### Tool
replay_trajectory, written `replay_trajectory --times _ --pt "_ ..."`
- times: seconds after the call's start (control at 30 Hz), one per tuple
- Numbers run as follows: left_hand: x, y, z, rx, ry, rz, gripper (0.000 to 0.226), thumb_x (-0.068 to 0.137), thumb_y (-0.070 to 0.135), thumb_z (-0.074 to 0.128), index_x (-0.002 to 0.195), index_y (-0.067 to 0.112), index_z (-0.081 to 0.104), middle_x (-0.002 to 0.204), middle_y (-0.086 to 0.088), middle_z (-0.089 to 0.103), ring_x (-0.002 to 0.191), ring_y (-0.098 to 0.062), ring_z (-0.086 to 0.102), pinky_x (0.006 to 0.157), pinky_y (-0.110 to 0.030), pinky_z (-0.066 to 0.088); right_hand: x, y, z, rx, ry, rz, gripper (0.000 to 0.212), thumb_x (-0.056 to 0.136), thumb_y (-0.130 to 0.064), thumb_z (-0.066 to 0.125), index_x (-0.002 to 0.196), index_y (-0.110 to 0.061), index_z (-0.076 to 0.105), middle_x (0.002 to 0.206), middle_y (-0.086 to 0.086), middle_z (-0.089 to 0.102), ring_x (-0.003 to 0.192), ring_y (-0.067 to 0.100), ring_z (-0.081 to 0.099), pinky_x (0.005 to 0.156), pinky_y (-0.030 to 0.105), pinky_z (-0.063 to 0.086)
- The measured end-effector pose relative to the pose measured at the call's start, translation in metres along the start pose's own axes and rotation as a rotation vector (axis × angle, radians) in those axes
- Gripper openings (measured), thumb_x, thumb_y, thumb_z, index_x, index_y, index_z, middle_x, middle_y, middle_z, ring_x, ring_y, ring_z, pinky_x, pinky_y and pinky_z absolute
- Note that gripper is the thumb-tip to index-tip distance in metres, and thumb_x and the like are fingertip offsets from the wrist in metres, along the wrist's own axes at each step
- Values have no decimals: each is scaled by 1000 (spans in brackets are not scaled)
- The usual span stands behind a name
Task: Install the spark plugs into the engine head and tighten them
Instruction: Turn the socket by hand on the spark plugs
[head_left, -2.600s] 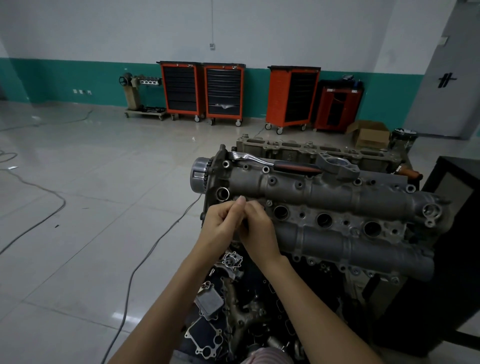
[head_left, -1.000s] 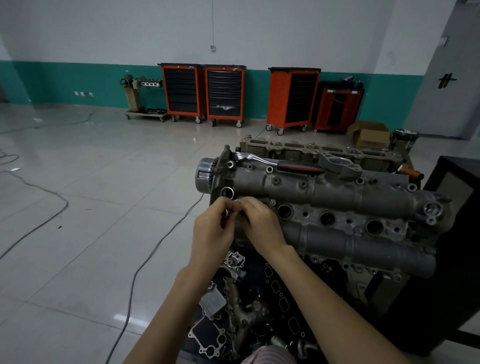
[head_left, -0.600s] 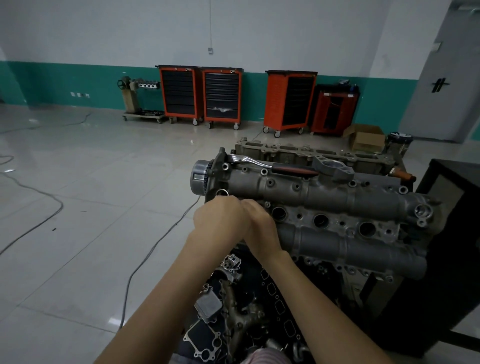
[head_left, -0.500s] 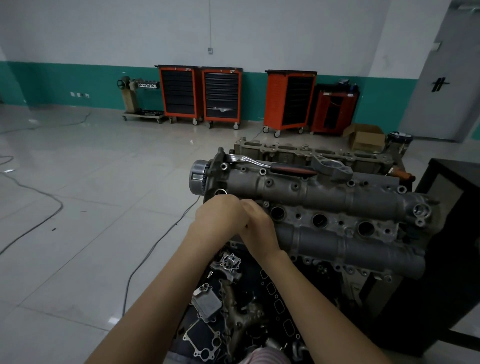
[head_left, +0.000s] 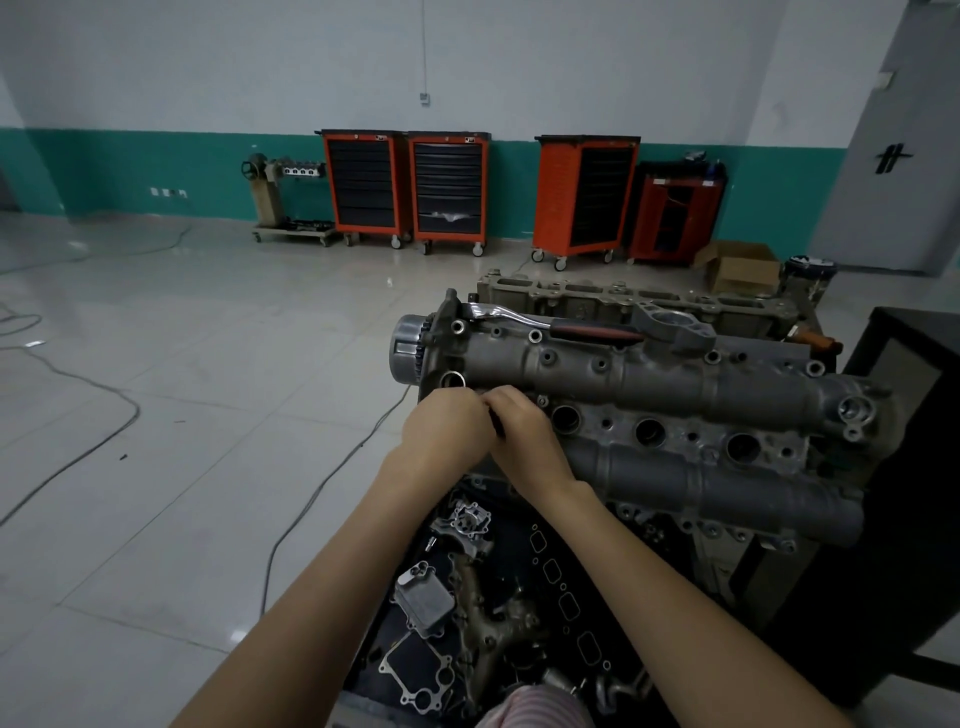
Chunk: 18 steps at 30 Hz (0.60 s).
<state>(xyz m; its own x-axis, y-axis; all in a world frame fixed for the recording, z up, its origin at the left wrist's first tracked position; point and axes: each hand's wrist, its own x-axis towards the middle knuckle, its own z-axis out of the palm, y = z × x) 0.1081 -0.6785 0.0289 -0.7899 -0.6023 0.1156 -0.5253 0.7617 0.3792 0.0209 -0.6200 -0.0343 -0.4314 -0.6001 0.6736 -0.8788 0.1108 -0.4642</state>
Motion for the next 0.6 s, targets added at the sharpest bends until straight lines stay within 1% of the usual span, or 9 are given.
replay_trajectory --times 0.07,0.13,0.23,0.27,0.33,0.37,0.47,0.53,0.6 --pt "-5 2 1 -85 79 -25 26 96 16 40 79 3 55 91 -16 64 76 -29 55 59 -29 37 0 0 0 -20 -11 26 13 80 4 57 90 -1 62 91 11 60 82 23 57 70 28 43" --pt "-7 0 2 -126 107 -18 37 96 23 41 64 6 47 75 -10 60 75 -29 58 54 -28 36 -2 -1 1 -21 3 34 9 81 3 57 88 -1 61 89 12 59 79 25 58 69 36 45" --pt "-17 -1 -3 -224 133 -26 50 93 46 42 57 11 49 56 -4 55 56 -21 58 49 -26 43 -3 1 2 -48 21 55 6 84 -2 58 88 3 59 87 13 59 77 25 57 67 40 47" --pt "-19 -2 -5 -222 168 -28 50 92 47 44 57 11 49 55 -4 55 54 -21 57 49 -27 45 -4 2 2 -52 27 42 6 83 -2 60 86 3 58 85 13 58 75 23 57 65 37 47" --pt "-21 -3 -5 -201 214 -35 46 93 39 46 56 10 46 56 -6 55 53 -22 57 50 -31 47 -3 2 2 -45 38 7 4 81 0 62 82 2 58 83 12 56 72 22 55 62 32 45" --pt "-22 -2 -5 -194 230 -42 44 93 33 46 56 10 43 55 -6 53 52 -21 54 47 -30 44 -2 3 3 -40 45 2 4 81 0 63 82 2 59 83 13 56 72 23 55 63 33 45" --pt "-24 1 -1 -165 264 -78 44 95 24 45 54 12 36 52 0 42 45 -11 38 41 -23 22 -3 6 4 -31 59 -17 6 80 1 64 84 2 60 86 13 56 74 24 56 64 35 47" --pt "-25 1 3 -144 284 -94 43 94 22 46 54 14 33 54 2 38 46 -8 33 41 -22 18 -4 8 4 -13 50 -25 12 80 -2 64 91 0 60 91 11 57 78 22 57 68 34 48" --pt "-24 -1 7 -127 312 -87 38 93 22 47 59 13 33 58 3 39 49 -9 34 42 -23 19 -4 8 4 -13 31 -43 26 79 -5 65 104 -1 59 102 11 58 88 23 58 74 32 50"
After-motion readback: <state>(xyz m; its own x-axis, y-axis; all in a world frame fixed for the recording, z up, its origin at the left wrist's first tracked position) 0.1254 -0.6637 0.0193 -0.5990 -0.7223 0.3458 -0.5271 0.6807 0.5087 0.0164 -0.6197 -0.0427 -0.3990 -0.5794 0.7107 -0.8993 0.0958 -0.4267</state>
